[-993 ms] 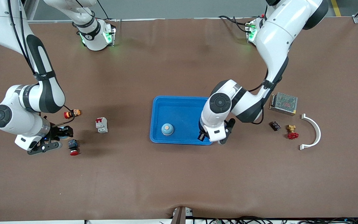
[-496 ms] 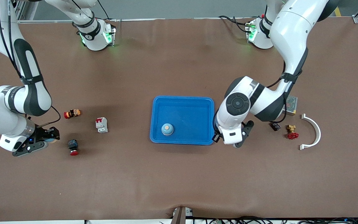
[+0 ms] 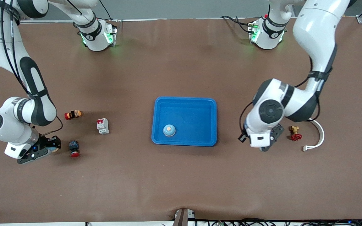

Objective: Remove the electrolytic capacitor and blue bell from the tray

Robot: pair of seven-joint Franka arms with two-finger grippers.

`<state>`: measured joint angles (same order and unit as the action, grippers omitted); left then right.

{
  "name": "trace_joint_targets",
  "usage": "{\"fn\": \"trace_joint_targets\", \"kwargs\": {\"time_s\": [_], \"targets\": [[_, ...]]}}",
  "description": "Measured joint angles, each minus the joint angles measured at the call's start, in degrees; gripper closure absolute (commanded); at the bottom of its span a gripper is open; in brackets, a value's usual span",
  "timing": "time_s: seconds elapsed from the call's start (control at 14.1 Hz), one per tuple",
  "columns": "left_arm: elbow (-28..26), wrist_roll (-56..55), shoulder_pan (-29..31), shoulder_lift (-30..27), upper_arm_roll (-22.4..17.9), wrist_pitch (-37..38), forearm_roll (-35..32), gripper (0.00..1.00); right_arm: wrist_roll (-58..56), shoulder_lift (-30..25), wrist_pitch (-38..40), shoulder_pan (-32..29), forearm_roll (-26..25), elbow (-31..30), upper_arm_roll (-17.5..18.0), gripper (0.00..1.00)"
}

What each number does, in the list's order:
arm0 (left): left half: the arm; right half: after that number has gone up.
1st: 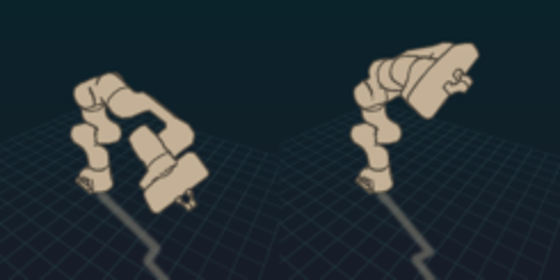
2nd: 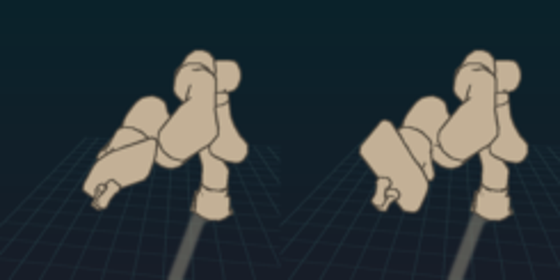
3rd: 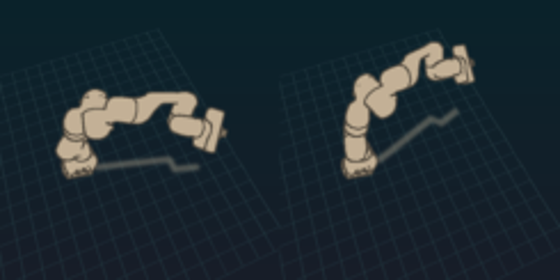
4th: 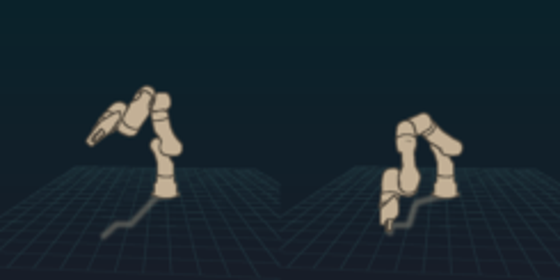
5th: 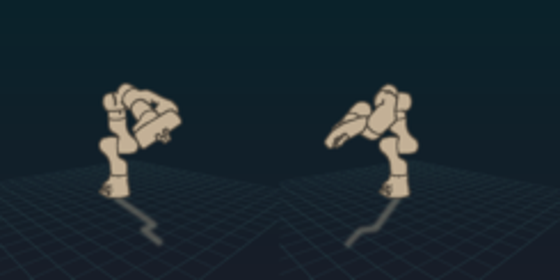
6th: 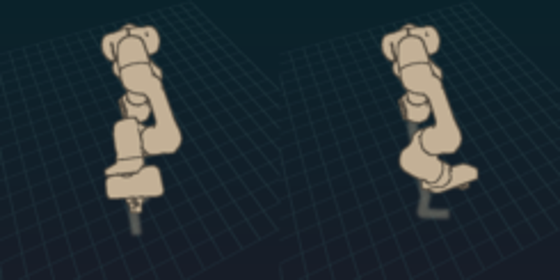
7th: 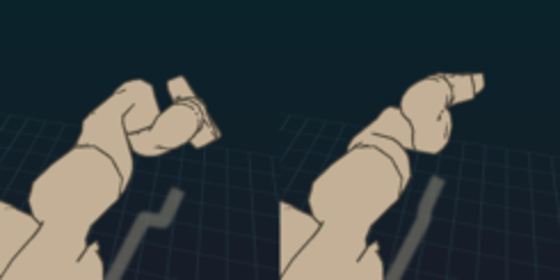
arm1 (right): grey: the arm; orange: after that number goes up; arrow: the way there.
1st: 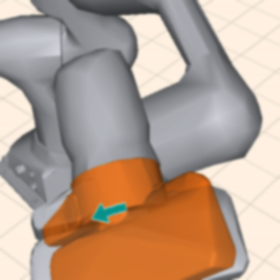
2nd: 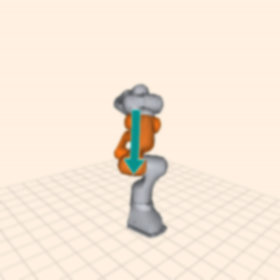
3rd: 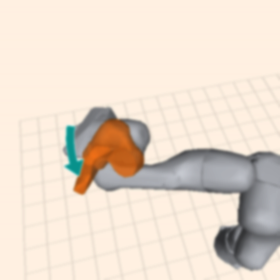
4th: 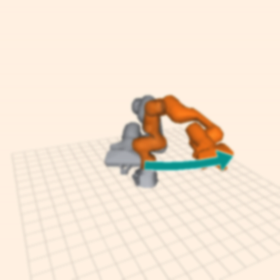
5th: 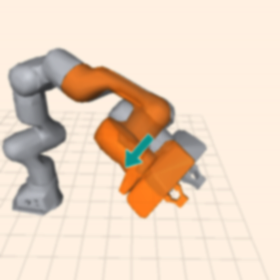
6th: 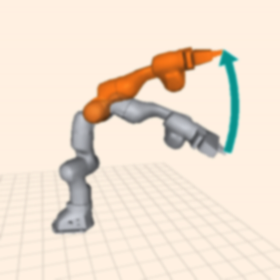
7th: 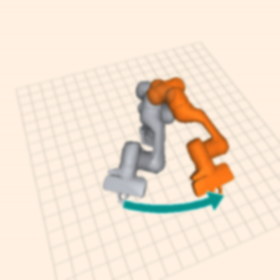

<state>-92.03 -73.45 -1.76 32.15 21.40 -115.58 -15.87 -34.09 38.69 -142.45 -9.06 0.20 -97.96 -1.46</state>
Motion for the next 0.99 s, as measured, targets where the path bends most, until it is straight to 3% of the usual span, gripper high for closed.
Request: {"fn": "trace_joint_targets", "kwargs": {"time_s": [0.28, 0.64, 0.85, 0.99], "targets": [[-5.9, 14.6, 8.4, -4.1, -0.1, 0.0, 0.0, 1.0, -2.1, 1.9, -2.9, -1.3, 0.0, 0.1, 0.0, 0.47], [-8.6, 31.2, 17.2, -4.9, -0.1, 0.0, 0.0, 1.0, -3.1, 3.2, -4.3, -2.2, 0.0, 0.2, 0.1, 0.42], [-10.1, 36.2, 19.8, -4.8, -0.2, -0.4, -0.9, 1.0, -3.2, 3.3, -4.3, -2.3, 0.1, 0.3, 0.2, 0.0], [-11.0, 38.5, 21.3, -4.3, -0.3, -1.8, -3.4, 1.0, -3.2, 3.3, -4.3, -2.2, 0.6, 1.0, 0.4, 0.0]]}}
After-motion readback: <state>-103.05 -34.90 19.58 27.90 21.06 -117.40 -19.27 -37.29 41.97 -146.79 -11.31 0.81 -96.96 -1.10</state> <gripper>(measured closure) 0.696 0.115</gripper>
